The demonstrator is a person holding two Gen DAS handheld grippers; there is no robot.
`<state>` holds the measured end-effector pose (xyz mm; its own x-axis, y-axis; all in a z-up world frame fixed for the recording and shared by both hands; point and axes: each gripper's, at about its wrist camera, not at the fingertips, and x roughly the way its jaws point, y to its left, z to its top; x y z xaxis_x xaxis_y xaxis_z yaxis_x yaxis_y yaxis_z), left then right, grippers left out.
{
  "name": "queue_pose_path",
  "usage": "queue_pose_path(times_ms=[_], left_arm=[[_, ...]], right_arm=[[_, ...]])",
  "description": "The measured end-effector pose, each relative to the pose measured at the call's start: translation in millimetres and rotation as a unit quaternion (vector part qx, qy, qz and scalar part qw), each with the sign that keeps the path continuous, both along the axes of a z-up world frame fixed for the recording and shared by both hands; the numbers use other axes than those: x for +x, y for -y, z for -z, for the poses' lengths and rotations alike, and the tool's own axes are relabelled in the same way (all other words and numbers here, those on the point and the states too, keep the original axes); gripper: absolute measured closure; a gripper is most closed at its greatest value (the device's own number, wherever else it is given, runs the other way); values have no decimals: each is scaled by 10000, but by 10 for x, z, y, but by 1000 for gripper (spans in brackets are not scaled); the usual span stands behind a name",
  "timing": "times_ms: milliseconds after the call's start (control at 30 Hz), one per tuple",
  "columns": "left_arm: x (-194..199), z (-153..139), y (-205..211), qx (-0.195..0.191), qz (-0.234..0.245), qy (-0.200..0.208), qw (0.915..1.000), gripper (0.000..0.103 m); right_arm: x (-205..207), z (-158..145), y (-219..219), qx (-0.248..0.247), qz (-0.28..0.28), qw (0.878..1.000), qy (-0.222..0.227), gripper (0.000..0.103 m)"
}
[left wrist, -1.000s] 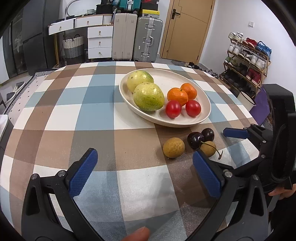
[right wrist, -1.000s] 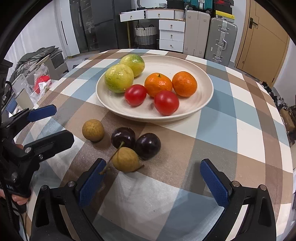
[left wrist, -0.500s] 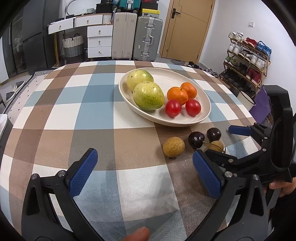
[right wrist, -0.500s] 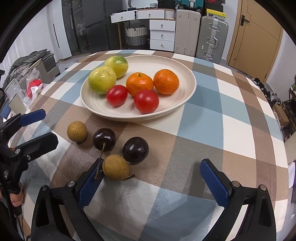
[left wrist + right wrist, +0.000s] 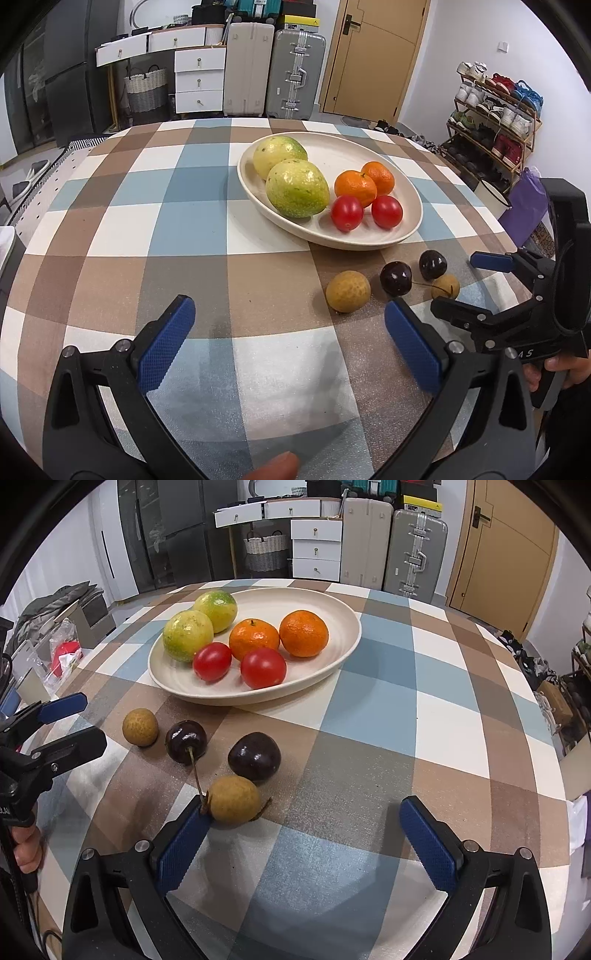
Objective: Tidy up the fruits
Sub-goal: 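Grasp a small brown round fruit with the right tool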
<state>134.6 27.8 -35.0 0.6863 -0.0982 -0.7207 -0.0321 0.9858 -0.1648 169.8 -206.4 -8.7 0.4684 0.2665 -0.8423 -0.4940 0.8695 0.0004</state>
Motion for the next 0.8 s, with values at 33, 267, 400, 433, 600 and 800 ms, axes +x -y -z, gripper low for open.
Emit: queue_pose_path(times_ms=[33, 267, 400, 433, 600, 800], left_arm=[[2, -1, 1, 4, -3, -4, 10000, 1], [8, 12, -13, -18, -21, -36, 10000, 1], [12, 16, -7, -10, -3, -63, 10000, 1], [8, 18, -8, -8, -3, -64, 10000, 1], [12, 19, -7, -12, -22, -61, 10000, 1], [18, 18, 2, 15, 1, -78, 10000, 1]], right_arm=[[-1, 0, 8, 11, 11, 10000, -5, 1], [-40, -9, -39, 122, -180, 9997, 53, 8], [-133, -45, -105, 122, -408, 9990, 161, 27], [-144, -51, -108, 142, -434, 9988, 166, 29], [-188, -83, -87, 221, -465, 9985, 195, 53], [-257, -103, -64, 498, -674, 9964, 103, 71]])
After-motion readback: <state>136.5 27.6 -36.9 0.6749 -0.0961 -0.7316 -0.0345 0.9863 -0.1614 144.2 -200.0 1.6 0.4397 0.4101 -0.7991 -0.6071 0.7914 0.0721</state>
